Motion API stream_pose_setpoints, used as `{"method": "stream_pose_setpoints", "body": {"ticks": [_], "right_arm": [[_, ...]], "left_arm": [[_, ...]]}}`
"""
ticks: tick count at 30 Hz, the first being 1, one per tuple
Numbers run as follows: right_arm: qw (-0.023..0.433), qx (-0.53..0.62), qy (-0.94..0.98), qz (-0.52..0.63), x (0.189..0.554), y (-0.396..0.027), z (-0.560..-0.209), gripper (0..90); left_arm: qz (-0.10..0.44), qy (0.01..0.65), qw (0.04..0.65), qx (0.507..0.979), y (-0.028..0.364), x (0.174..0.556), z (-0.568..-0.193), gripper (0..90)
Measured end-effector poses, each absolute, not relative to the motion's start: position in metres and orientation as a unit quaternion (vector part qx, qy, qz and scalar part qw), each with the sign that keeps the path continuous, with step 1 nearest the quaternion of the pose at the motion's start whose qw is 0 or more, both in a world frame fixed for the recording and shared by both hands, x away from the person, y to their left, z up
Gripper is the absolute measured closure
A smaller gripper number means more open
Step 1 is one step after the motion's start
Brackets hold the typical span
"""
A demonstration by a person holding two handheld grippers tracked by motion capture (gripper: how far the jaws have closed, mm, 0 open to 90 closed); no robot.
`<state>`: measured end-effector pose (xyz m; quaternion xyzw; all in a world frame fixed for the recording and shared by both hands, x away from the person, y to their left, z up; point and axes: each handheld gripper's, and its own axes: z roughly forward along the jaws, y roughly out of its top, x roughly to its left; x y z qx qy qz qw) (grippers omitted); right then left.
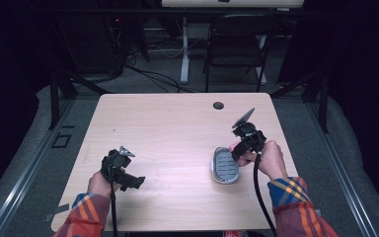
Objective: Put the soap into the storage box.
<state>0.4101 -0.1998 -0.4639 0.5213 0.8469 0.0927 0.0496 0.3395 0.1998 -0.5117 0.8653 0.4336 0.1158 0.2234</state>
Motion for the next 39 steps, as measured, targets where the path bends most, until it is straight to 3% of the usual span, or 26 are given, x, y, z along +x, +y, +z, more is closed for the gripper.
{"method": "stream_pose_setpoints", "body": {"ticks": [17,39], "right_arm": [[0.050,0.525,0.847,0.061,0.415,-0.174,-0.488,37.2],[0.039,0.556,0.828,0.062,0.415,-0.170,-0.500,36.6]], "left_arm": [[0.117,0.433,0.223,0.866,0.199,0.339,-0.512,0.2],[0.116,0.434,0.223,0.865,0.199,0.339,-0.512,0.1]]}}
